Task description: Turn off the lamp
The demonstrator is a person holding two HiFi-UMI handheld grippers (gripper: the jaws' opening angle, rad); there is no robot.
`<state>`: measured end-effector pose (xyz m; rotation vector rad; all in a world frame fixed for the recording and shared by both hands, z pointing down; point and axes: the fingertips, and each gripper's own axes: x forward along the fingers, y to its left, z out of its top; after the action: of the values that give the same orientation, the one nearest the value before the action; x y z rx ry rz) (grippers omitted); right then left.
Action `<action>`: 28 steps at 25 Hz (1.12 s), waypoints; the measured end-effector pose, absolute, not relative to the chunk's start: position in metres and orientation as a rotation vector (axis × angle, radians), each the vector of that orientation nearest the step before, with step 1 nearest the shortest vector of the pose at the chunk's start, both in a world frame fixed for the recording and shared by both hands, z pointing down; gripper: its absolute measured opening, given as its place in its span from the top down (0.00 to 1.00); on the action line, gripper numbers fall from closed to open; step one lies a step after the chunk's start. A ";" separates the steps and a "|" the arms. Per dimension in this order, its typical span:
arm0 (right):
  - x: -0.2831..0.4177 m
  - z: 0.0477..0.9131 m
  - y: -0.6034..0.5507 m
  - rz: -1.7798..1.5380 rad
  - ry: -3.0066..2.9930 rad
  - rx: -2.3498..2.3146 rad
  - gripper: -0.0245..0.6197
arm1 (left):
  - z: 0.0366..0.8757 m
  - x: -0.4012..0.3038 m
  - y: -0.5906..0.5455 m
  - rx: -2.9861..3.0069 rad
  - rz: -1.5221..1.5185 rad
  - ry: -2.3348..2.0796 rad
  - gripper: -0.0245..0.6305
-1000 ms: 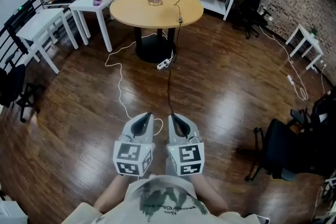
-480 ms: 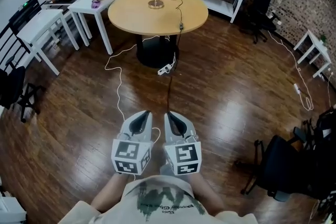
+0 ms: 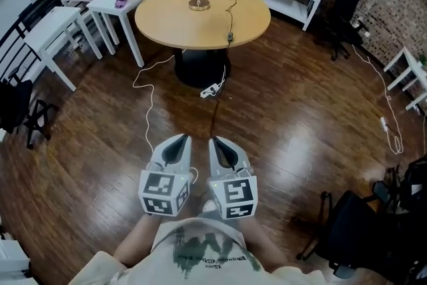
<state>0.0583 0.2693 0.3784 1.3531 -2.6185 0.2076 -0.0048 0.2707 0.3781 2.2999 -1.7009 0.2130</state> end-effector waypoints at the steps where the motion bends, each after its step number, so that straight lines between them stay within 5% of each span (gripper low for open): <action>1: 0.062 0.379 0.263 0.211 -2.624 1.348 0.96 | 0.378 -0.003 0.264 2.294 0.214 -1.711 0.97; 28: 0.053 0.410 0.101 0.222 -2.571 1.293 0.96 | 0.406 -0.014 0.100 2.256 0.223 -1.706 0.97</action>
<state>0.0527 0.1009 0.4100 1.2928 -2.5707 0.2221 -0.0136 0.0999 0.4057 2.2562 -1.7057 0.2232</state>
